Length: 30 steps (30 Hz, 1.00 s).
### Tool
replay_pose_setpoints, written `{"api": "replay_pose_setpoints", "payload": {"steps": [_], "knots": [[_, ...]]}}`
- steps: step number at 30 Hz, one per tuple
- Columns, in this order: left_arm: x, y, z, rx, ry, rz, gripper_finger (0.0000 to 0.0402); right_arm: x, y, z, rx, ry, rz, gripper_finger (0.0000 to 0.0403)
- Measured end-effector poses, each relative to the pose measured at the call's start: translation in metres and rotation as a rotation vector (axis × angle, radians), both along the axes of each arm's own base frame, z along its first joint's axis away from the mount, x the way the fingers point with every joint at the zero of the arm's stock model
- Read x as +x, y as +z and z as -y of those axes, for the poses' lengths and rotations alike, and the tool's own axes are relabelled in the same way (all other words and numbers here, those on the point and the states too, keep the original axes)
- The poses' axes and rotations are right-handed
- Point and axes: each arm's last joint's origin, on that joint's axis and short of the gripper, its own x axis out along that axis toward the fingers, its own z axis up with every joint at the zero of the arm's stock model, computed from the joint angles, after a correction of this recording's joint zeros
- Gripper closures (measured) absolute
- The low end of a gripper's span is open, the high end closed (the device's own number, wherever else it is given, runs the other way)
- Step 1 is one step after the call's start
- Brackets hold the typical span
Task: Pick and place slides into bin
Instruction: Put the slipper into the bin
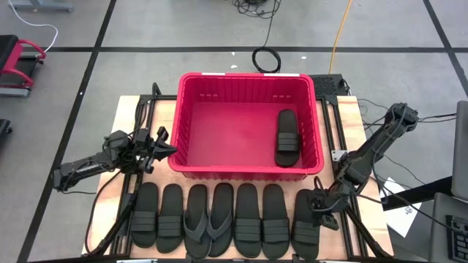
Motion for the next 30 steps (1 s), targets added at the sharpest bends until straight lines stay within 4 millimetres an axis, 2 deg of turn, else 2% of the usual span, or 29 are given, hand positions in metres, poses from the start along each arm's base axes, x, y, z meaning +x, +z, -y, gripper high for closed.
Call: {"api": "replay_pose_setpoints", "payload": {"steps": [4,7,14,20,25,27,30], "knots": [[0.000,0.000,0.000,-0.001,-0.001,0.000,0.0382,-0.004,-0.015,0.005,0.006,-0.025,-0.026,0.0167],[0.000,0.000,0.000,-0.001,-0.001,0.000,0.0382,-0.006,-0.024,0.006,0.040,-0.016,-0.045,0.0144],[0.000,0.000,0.000,-0.003,-0.002,-0.001,0.0382,-0.006,-0.034,0.003,0.157,-0.014,-0.035,0.0144],[0.000,0.000,0.000,-0.015,-0.006,-0.003,0.0382,-0.001,-0.042,-0.001,0.132,-0.027,-0.022,0.0158],[0.000,0.000,0.000,-0.015,-0.006,-0.003,0.0382,0.004,-0.046,-0.007,0.153,-0.019,-0.003,0.0193],[0.000,0.000,0.000,-0.015,-0.006,-0.003,0.0382,0.007,-0.042,-0.010,0.194,-0.004,0.054,0.0234],[0.000,0.000,0.000,-0.015,-0.006,-0.003,0.0382,0.010,-0.036,-0.014,0.254,0.005,0.115,0.0324]]}}
